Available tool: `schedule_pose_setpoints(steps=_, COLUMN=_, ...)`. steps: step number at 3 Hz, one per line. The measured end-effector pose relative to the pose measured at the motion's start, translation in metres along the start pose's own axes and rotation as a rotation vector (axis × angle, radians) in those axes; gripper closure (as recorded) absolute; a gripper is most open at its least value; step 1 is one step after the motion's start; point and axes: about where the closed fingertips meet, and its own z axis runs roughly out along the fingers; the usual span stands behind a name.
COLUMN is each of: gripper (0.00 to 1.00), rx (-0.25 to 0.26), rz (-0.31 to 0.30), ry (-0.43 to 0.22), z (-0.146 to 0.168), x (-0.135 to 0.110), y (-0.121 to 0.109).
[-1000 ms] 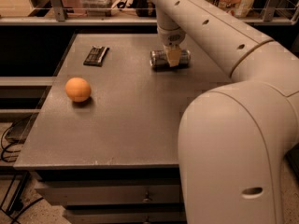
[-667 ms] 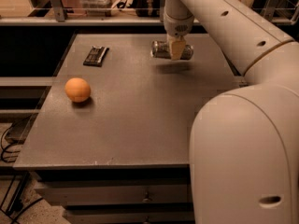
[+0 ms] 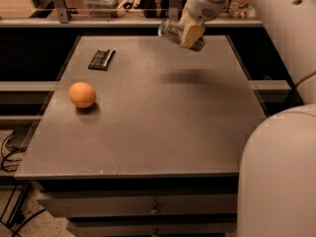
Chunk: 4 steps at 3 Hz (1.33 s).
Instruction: Place redbull can upright
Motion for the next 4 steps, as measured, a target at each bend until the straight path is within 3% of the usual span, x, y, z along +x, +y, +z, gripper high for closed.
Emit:
schedule_pose_setpoints(steps=2, gripper=1.00, rx=0.071, rz=0.166, ry=-0.328, z=-0.031, x=-0.010, y=0.010)
schedule_pose_setpoints(steps=4, gripper=1.00, rx=0.046, rz=0.343, ry=-0.599, z=-0.017, x=-0.005, y=0.032)
